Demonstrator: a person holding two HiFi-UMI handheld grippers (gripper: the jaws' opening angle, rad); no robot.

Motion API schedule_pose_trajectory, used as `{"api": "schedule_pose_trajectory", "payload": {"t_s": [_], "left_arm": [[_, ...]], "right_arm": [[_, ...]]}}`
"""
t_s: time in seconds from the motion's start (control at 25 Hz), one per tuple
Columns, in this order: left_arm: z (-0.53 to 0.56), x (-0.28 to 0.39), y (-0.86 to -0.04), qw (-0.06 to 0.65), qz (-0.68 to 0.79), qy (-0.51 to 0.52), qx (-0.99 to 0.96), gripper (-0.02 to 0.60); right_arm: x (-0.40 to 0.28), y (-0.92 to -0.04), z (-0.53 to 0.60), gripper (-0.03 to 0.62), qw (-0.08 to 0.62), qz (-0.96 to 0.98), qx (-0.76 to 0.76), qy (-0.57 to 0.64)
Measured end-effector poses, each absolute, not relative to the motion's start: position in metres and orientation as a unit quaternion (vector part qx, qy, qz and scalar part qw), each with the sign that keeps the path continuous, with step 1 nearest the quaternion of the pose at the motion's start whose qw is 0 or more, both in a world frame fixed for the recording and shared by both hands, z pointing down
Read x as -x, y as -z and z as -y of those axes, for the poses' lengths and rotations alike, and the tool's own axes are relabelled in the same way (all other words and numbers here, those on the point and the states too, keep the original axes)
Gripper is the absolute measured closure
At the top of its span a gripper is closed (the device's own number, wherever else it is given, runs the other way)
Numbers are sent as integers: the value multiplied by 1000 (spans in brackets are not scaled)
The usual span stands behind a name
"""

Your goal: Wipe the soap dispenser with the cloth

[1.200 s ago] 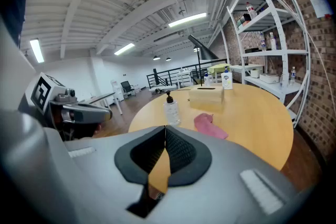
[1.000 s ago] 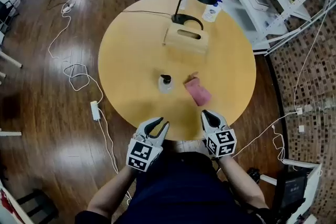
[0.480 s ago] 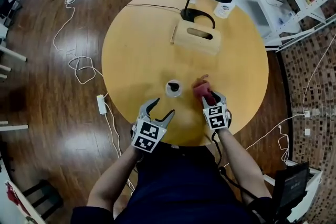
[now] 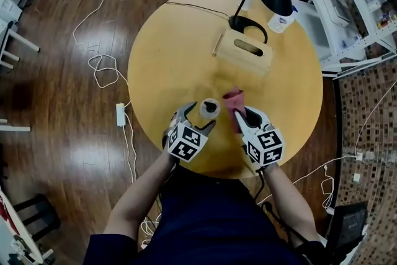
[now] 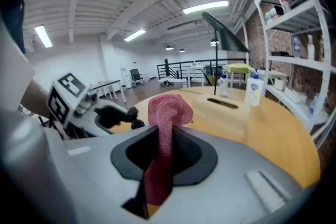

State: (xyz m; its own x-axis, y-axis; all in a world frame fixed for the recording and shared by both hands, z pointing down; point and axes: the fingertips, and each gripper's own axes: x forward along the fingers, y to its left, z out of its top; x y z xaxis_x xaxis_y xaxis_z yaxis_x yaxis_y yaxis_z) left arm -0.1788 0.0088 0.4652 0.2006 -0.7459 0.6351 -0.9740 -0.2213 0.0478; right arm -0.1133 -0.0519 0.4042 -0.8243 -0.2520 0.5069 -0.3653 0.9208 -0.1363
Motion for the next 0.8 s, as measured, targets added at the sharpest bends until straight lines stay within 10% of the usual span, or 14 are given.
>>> {"api": "schedule_pose_trajectory", "payload": {"t_s": [0.8], "left_arm": [[18, 161, -482, 215, 540, -275, -766, 238]], "right_arm": [[165, -372, 41, 523, 372, 922, -109, 2]]}}
